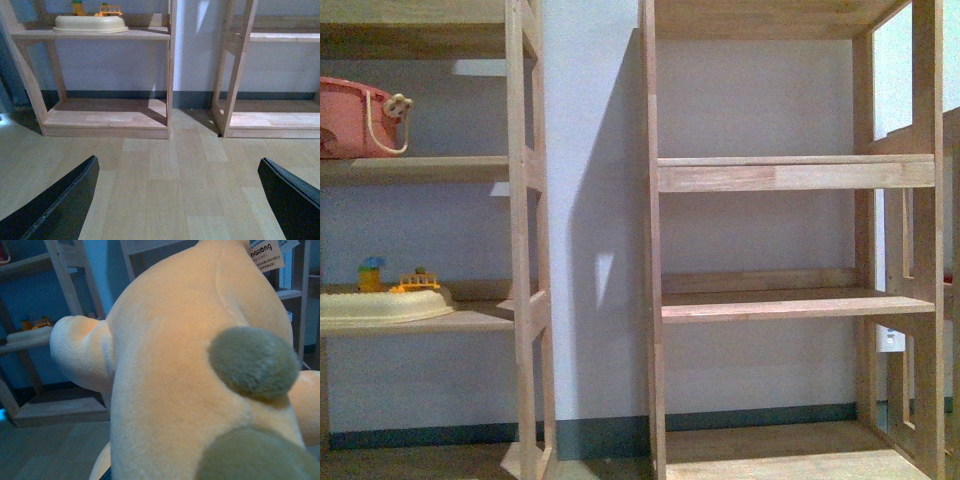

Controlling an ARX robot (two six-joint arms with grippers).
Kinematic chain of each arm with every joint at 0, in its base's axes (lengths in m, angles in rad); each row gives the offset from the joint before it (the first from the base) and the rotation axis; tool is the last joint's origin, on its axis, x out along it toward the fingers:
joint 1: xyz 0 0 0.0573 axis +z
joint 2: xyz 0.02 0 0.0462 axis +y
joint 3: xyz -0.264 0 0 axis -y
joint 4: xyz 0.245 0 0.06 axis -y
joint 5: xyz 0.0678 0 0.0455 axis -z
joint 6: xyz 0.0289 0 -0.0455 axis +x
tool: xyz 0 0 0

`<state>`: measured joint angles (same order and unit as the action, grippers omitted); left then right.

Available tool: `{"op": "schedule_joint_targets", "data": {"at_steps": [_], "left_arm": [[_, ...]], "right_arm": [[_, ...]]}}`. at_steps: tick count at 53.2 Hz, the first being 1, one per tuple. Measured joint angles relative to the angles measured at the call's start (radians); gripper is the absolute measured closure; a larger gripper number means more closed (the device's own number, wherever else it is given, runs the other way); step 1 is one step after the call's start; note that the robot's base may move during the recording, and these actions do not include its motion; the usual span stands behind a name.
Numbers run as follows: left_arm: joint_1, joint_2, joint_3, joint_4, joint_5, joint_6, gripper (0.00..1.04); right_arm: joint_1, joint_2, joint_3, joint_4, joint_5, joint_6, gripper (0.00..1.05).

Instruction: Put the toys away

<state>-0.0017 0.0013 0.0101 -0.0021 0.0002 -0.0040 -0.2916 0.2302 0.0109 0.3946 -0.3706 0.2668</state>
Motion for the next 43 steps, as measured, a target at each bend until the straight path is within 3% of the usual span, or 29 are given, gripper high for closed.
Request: {"op": "schedule_joint_targets", "data": {"at_steps": [43], "left_arm": [[0.0, 0.0, 0.0, 0.0, 0.0, 0.0, 0.06]], "right_arm": [[0.0, 0.0, 0.0, 0.0, 0.003, 0.0, 0.85]]}}
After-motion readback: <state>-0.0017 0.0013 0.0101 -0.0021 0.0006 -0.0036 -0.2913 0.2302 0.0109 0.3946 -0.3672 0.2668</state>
